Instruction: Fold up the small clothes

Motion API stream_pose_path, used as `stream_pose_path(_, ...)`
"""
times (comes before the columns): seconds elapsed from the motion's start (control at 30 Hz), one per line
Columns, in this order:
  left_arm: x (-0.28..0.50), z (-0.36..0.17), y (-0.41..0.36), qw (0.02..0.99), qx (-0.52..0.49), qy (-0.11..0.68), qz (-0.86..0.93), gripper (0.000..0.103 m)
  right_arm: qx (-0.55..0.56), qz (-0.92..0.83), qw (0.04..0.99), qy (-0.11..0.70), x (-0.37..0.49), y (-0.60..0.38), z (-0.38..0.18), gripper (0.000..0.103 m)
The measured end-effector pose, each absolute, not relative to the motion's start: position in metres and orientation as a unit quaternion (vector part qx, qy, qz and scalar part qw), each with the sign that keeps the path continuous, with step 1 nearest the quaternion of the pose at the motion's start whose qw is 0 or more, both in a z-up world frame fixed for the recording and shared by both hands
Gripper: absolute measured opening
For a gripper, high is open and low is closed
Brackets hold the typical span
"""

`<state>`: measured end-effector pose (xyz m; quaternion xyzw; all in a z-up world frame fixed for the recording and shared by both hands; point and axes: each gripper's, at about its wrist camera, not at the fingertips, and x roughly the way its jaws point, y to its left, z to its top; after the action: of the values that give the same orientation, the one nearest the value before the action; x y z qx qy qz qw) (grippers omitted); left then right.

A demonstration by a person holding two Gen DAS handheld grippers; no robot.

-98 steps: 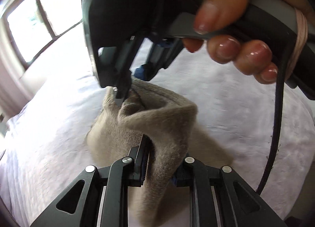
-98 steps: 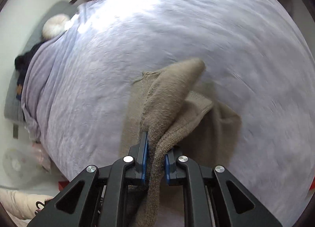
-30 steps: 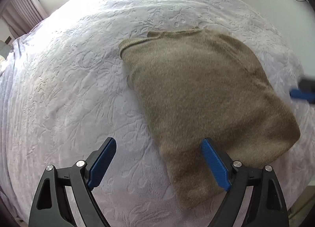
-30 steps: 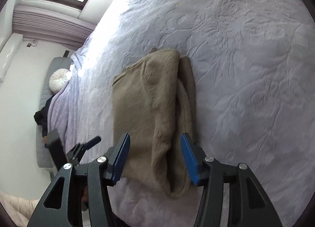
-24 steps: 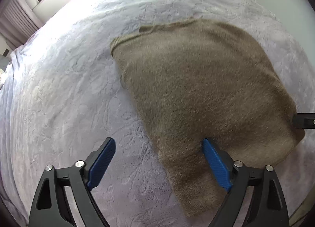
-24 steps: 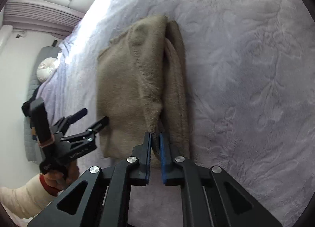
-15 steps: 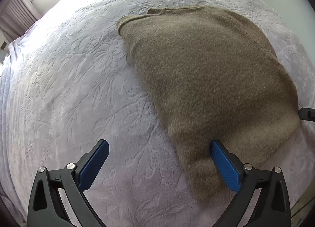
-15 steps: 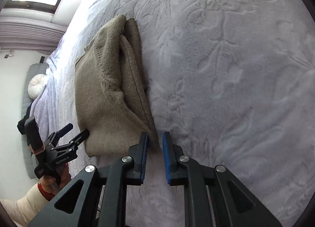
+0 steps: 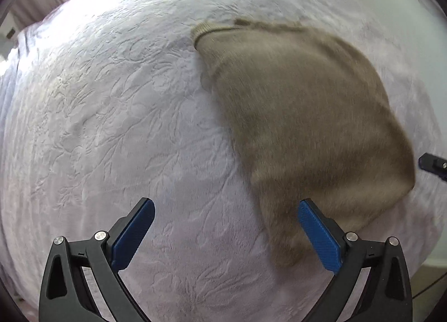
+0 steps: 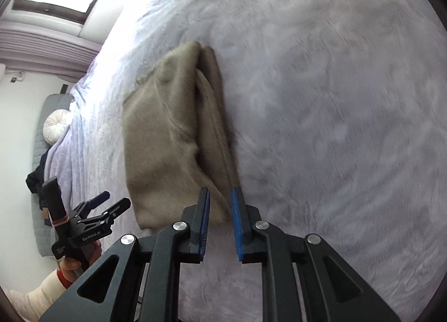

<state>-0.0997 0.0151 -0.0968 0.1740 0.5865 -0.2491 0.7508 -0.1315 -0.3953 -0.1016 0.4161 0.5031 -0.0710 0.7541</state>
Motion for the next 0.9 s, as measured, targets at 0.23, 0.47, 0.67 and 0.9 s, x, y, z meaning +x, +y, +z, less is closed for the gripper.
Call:
stream_pose_path(0.23, -0.056, -0.103, -0.011, 0.750, 0.105, 0.608, -0.237, 0.103, 0.456, -0.045, 0.758, 0.464, -0.056, -0.448, -0.108, 0.053)
stream_pose_path(0.47, -0.058, -0.118, -0.020, 0.733, 0.072, 0.637, -0.229, 0.103, 0.452, -0.048, 0.741, 0.494, -0.008, -0.455, -0.130, 0.019)
stream_pose_path(0.67, -0.060, -0.129, -0.025, 0.725, 0.078, 0.641, -0.238, 0.103, 0.411, -0.077, 0.749, 0.514, -0.004, -0.462, -0.141, 0.014)
stream_pose_path(0.9, -0.063, -0.125, -0.031, 0.732, 0.101, 0.630, -0.239, 0.103, 0.451, -0.057, 0.743, 0.491, -0.032, -0.462, -0.127, 0.021)
